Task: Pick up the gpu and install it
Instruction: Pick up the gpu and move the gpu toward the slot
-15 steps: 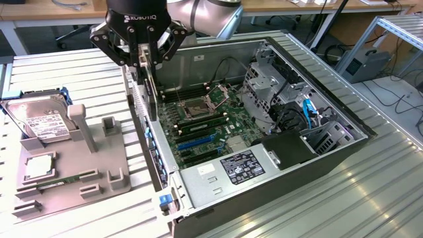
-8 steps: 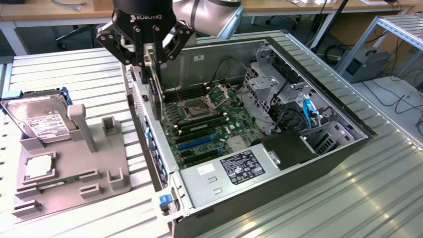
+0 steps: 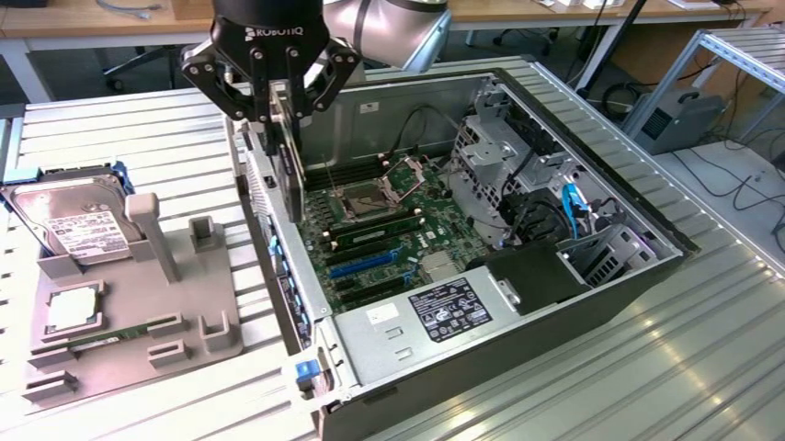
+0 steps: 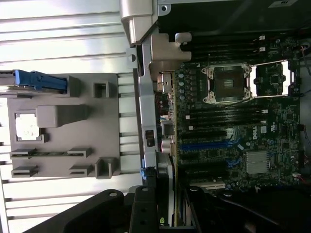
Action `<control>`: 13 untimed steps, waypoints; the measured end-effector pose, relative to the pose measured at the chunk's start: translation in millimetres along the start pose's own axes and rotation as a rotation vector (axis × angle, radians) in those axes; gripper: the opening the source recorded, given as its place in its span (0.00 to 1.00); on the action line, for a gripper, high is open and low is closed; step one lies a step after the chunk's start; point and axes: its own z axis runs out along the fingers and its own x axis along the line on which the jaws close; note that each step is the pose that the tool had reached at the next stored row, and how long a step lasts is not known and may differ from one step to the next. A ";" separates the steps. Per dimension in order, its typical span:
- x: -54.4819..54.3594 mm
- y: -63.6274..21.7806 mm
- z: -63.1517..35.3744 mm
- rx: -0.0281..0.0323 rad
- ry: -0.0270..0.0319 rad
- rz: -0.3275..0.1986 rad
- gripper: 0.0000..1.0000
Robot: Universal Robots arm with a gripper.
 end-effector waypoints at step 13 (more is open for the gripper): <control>-7.3 0.6 0.8 0.0032 -0.0002 0.000 0.27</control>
